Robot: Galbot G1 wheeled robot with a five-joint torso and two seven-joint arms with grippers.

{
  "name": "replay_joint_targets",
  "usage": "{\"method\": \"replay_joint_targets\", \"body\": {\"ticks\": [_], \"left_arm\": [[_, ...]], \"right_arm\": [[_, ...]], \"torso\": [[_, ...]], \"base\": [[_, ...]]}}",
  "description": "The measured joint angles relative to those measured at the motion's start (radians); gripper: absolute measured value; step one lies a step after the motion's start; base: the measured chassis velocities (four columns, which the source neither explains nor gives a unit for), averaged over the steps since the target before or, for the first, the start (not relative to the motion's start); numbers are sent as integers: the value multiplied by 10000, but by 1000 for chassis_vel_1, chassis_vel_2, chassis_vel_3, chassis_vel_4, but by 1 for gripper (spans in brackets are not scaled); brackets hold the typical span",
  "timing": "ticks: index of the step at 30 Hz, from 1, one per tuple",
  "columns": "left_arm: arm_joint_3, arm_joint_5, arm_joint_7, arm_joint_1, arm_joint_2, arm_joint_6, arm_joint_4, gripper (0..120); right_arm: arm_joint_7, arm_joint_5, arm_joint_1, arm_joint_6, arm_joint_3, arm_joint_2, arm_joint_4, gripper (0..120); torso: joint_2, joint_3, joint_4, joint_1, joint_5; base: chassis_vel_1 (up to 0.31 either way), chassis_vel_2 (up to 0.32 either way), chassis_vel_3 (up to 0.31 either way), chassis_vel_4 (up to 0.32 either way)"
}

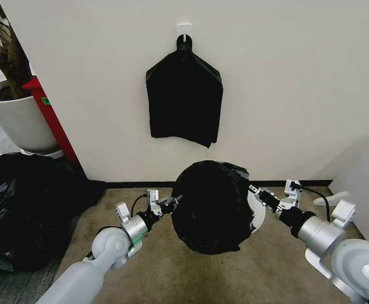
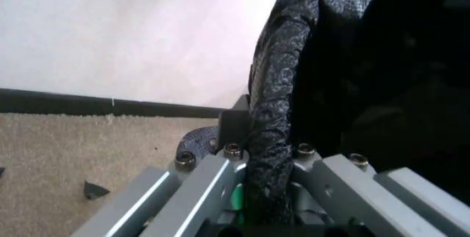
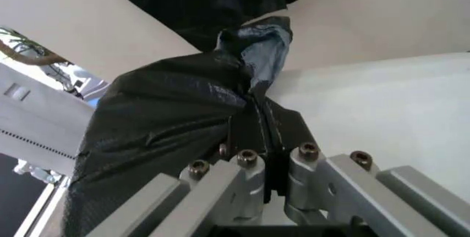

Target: Place the garbage bag over the trash bin.

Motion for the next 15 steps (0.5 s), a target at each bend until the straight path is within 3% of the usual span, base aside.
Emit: {"method": "replay_joint_targets", "body": {"ticks": [5,15], "left_arm": [[-12,-6,41,-7,10,15,-5,2],[-118,-411,-226,-189,-22,122,98,2]], "right_arm": [[-79,-55,-58,33,-5,3,152,11],[-81,374,-394,-144,801,-215,196,51]], "torso": [[0,0,0,0,-2],[0,0,-1,0,-2]], "base": [[0,0,0,0],[0,0,0,0]]}}
